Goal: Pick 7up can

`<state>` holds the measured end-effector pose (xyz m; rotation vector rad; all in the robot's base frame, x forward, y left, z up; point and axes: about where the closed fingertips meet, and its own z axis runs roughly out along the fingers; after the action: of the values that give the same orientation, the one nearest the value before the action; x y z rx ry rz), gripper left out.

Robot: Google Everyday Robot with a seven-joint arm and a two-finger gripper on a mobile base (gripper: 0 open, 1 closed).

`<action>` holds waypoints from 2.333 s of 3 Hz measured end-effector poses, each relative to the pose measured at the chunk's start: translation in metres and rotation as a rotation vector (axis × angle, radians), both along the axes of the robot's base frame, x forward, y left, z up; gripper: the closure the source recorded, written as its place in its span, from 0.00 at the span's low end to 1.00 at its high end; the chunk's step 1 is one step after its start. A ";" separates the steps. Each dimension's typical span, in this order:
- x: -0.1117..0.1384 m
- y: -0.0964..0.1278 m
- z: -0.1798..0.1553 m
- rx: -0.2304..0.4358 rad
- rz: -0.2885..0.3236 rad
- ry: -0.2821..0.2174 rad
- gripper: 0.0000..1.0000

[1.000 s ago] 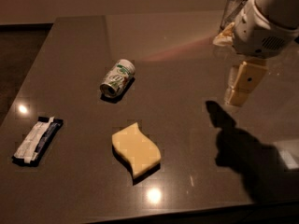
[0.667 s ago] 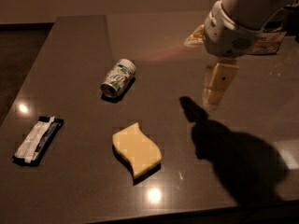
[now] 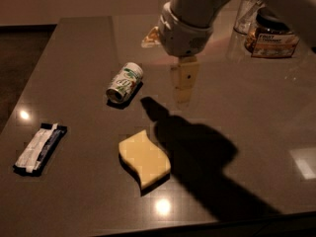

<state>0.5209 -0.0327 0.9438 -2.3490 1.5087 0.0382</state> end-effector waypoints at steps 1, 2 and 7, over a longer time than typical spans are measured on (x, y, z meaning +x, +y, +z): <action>0.026 0.052 -0.015 -0.036 0.214 -0.011 0.00; 0.038 0.075 -0.028 -0.067 0.335 -0.008 0.00; 0.089 0.087 -0.103 -0.351 0.519 0.020 0.37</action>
Offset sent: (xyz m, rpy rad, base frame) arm 0.0501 0.0999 -0.0444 -0.1182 0.0149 0.4906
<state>0.6097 0.0546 0.8404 -2.9710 0.9305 -0.0832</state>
